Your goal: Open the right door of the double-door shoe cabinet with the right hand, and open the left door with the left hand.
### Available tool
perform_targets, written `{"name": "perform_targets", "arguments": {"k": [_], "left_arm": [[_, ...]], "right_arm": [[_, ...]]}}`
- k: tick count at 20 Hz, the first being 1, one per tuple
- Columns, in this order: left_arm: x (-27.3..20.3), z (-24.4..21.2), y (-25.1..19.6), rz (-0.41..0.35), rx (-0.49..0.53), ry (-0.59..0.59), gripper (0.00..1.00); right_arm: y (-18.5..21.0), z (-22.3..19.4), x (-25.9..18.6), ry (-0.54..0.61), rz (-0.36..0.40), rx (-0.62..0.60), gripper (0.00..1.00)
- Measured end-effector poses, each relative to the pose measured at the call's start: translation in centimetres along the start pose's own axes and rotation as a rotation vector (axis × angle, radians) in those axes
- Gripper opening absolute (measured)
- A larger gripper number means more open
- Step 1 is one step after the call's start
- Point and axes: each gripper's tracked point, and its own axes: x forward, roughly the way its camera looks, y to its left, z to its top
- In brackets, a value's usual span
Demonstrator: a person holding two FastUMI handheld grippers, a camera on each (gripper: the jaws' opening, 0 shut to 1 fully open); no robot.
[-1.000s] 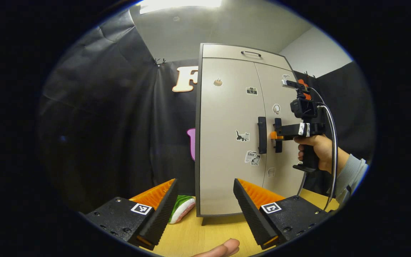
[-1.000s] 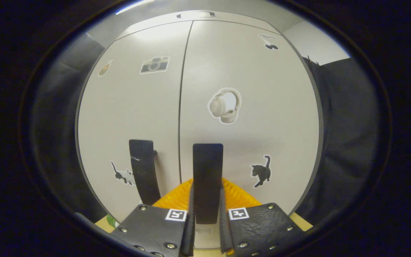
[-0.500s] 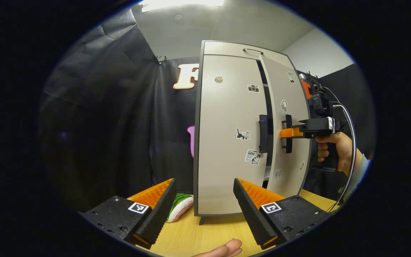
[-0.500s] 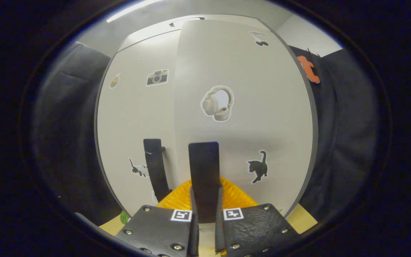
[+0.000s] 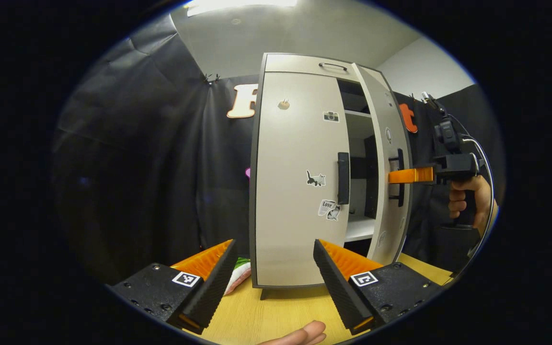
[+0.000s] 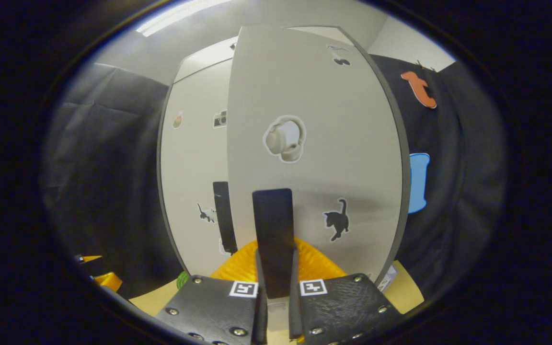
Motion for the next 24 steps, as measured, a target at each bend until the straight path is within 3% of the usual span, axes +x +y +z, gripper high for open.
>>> {"name": "perform_targets", "arguments": {"k": [6,7,8,15,24], "left_arm": [[-0.5,0.4,1.0,0.017,0.014,-0.02,0.98],[-0.6,0.5,1.1,0.017,0.018,-0.021,0.98],[-0.7,0.5,1.3,0.017,0.022,-0.024,0.98],[-1.2,0.6,0.8,-0.004,0.026,-0.033,0.98],[-1.3,-0.2,-3.7,-0.072,0.04,-0.021,0.98]], "right_arm": [[-0.9,0.2,-1.4,-0.013,0.031,0.004,0.21],[-1.1,0.2,-1.8,-0.015,0.029,0.005,0.17],[-1.3,0.3,-2.1,-0.013,0.029,0.003,0.21],[-3.3,0.7,-4.3,-0.026,0.033,0.02,0.17],[-7.5,1.5,-6.6,-0.059,-0.047,0.012,0.16]]}}
